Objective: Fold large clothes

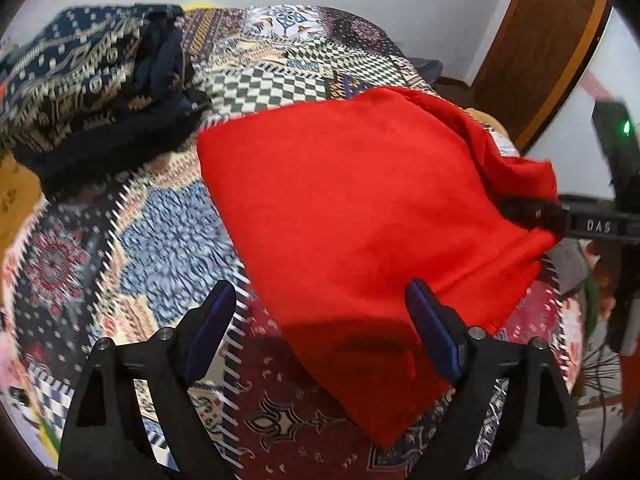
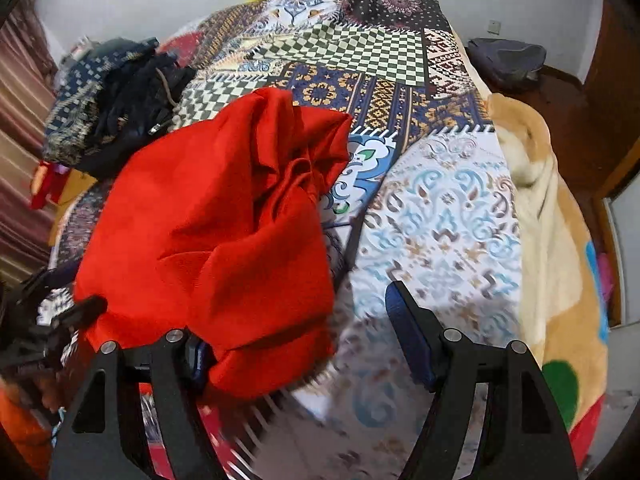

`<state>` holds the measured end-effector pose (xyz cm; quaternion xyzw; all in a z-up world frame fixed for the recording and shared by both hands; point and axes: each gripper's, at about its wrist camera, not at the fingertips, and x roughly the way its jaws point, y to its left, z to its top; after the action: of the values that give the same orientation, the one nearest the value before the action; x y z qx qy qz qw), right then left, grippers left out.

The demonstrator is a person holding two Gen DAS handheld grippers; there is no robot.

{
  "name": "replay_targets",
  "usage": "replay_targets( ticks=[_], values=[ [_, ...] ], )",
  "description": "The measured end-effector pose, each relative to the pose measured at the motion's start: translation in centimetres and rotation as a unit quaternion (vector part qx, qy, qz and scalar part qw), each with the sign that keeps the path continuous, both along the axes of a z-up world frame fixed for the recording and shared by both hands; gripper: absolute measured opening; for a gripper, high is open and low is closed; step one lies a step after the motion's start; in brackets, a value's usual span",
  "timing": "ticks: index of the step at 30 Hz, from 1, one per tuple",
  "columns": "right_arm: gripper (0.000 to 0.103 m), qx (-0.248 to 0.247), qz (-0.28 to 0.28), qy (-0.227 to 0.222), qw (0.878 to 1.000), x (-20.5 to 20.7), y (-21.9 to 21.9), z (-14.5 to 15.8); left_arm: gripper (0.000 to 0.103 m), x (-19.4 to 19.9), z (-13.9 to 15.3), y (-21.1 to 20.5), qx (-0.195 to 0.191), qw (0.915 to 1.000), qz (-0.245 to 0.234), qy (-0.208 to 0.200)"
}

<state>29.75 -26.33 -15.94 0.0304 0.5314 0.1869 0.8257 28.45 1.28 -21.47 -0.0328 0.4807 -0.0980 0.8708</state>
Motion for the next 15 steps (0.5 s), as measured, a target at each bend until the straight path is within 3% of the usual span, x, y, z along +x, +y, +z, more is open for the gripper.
replay_targets(
  ticks=[11,15],
  values=[
    [0.071,-0.034,-0.03,-0.066,0.997,-0.7,0.9,4.8,0.088,-2.7,0.0,0.4,-0.007,1.0,-0.001,0.003],
    [0.072,-0.047,0.016,-0.108,0.993,-0.7,4.1,6.0,0.088,-2.9,-0.2,0.4,-0.011,0.9999,0.004,0.003]
  ],
)
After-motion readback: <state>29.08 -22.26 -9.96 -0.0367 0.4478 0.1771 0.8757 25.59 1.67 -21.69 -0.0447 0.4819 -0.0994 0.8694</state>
